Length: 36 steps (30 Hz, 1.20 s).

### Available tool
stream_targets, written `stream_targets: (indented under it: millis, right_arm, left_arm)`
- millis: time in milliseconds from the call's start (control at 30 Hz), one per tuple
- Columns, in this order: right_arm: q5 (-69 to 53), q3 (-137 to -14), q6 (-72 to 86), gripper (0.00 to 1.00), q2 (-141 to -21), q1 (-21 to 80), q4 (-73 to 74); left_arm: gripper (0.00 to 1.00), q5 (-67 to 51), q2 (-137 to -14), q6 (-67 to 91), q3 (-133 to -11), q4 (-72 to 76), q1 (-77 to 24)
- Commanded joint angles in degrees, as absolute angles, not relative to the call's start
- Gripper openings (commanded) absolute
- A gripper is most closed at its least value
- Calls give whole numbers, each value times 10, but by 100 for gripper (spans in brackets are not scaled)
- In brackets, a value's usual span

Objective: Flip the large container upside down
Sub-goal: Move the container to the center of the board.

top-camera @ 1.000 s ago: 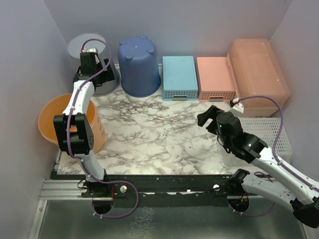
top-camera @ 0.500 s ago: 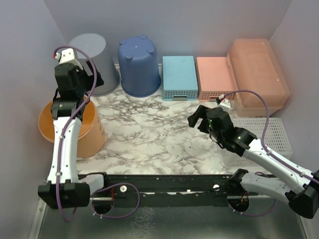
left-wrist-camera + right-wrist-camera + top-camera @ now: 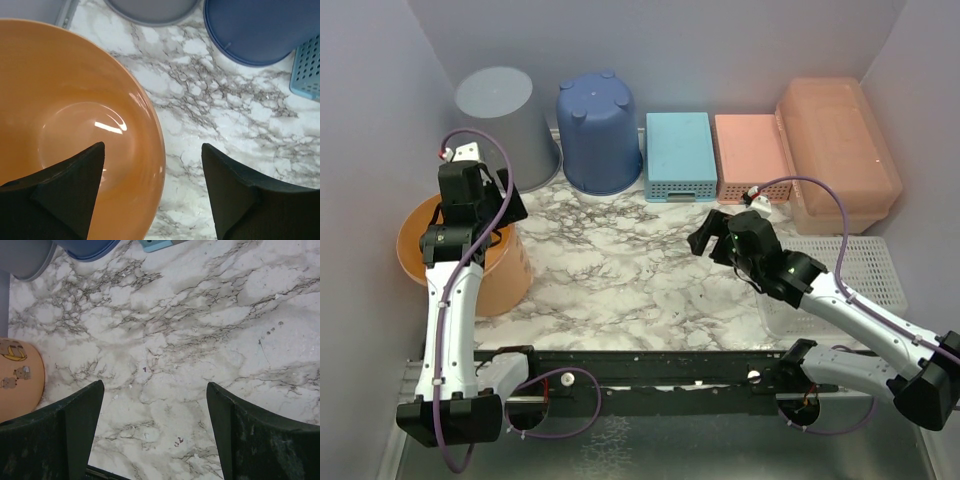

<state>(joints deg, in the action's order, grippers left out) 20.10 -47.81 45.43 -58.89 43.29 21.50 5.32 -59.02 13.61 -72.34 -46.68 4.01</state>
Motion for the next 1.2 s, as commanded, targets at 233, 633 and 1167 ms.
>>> stream_targets:
  millis: [233, 633, 1167]
  right_arm:
    - [183, -504, 456, 88, -601, 433, 227]
    - [187, -503, 455, 88, -600, 433, 228]
    - [280, -497, 489, 88, -542, 433, 255]
  left_arm:
    - [56, -51, -616, 124, -704, -515, 41]
    - [18, -127, -634, 138, -709, -510, 23]
    - [2, -26, -689, 280, -746, -401, -274]
